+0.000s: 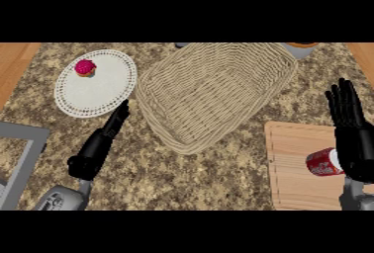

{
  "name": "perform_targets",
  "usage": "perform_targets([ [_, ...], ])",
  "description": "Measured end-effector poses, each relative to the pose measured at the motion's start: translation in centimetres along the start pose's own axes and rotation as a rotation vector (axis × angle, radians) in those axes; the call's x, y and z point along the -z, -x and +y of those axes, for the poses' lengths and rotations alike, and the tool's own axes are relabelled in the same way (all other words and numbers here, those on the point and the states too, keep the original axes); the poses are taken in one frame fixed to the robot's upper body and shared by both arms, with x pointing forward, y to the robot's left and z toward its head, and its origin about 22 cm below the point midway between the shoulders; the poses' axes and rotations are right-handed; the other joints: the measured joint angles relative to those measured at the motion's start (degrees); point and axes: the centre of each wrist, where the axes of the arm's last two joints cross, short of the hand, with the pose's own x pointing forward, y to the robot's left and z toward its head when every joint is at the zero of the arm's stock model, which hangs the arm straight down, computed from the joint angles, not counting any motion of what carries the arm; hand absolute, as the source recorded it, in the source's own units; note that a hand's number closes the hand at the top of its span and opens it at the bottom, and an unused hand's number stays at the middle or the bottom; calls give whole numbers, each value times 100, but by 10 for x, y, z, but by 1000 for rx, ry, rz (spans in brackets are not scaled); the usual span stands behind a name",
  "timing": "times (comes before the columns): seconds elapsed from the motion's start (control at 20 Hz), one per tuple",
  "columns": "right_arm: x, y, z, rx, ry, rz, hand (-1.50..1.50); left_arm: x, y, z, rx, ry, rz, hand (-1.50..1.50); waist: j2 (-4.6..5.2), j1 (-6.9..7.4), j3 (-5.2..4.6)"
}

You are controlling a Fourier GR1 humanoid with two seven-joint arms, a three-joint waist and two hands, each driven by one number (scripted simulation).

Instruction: Pick the can from the cutting board and place it in the basket

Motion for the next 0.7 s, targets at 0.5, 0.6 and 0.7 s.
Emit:
perform_targets([
  [0.5, 9, -1, 55, 355, -213, 81, -150, 16, -37, 64, 177, -155, -57, 0, -118, 84, 21],
  [0.6, 4, -6, 85, 362, -220, 89, -150, 14, -46, 69, 190, -172, -60, 0, -115, 80, 5],
  [0.7, 1, -19, 101, 305, -204, 79, -150, 14, -50, 76, 199, -186, -59, 0, -121, 58, -7],
])
